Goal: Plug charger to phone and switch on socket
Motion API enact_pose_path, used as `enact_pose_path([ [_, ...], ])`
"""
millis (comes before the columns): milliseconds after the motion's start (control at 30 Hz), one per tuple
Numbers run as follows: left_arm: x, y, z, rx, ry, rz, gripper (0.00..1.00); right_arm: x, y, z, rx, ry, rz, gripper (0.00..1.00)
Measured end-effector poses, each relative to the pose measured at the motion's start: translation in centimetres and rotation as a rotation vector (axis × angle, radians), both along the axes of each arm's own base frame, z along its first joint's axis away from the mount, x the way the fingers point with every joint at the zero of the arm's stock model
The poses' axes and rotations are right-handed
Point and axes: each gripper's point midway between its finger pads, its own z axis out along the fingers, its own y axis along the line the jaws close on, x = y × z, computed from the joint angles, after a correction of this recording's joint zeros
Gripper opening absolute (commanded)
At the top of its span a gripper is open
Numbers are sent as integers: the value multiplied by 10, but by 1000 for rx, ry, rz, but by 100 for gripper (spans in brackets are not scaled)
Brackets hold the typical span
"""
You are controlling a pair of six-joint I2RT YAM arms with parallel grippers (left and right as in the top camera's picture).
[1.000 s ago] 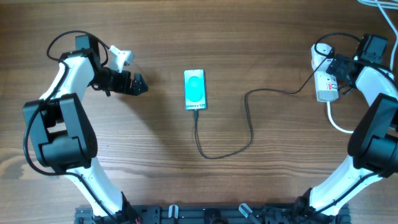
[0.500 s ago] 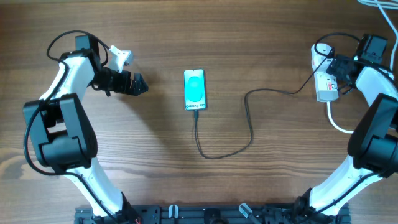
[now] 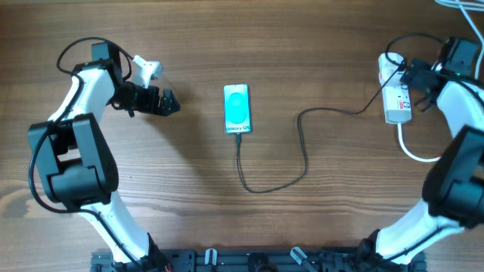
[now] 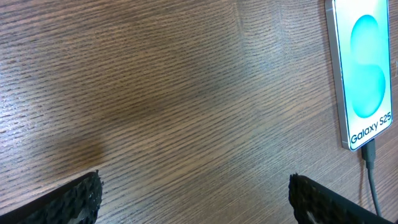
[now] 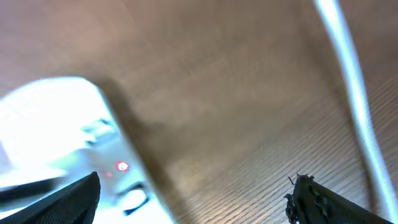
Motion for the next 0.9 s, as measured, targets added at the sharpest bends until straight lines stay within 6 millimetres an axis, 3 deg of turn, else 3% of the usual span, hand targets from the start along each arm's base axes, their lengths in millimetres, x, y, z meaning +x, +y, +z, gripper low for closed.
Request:
enact_pose_path([
  [167, 0, 0, 0, 0, 0, 0, 100, -3, 10, 122, -79, -254, 26, 100],
  [267, 0, 0, 0, 0, 0, 0, 100, -17, 16, 177, -122, -366, 28, 100],
  [333, 0, 0, 0, 0, 0, 0, 100, -24, 18, 197, -138, -409, 28, 100],
  [567, 0, 0, 0, 0, 0, 0, 100, -47, 27, 236, -165, -476, 29, 100],
  [767, 0, 0, 0, 0, 0, 0, 100, -64, 33, 240, -157, -456, 29, 100],
  [900, 0, 0, 0, 0, 0, 0, 100, -64, 42, 240, -150, -448, 47, 100],
])
